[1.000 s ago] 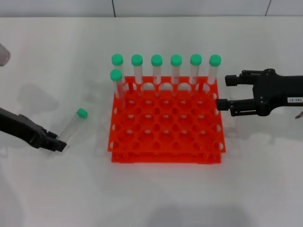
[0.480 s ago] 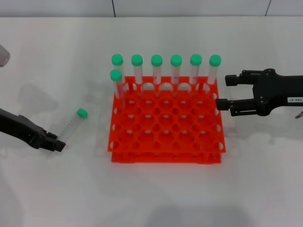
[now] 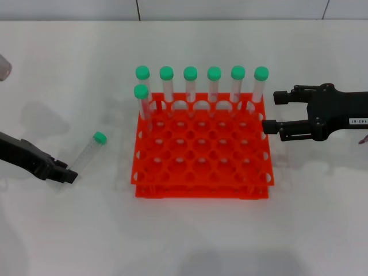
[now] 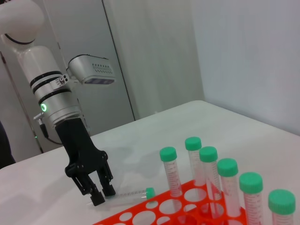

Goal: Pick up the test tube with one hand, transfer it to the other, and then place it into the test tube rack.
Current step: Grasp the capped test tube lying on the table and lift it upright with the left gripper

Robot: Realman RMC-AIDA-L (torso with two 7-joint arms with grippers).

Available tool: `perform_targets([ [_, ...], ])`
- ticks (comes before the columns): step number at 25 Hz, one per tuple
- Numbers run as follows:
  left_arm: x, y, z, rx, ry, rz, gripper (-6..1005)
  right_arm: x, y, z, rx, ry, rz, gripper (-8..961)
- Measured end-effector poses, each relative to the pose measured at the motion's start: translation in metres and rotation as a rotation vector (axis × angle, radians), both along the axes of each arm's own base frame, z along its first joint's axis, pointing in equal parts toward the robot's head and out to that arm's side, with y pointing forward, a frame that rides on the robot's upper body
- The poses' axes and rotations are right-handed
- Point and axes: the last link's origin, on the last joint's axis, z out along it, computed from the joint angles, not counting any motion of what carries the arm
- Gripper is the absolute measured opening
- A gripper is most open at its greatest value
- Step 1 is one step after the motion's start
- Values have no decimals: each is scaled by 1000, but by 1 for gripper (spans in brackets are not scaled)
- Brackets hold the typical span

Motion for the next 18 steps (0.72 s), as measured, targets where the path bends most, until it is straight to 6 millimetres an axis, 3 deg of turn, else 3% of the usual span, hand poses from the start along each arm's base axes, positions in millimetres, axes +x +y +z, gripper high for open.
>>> perform_targets([
  [18, 1, 2, 0, 7, 4, -9, 304, 0, 2, -1, 6, -3, 3, 796],
])
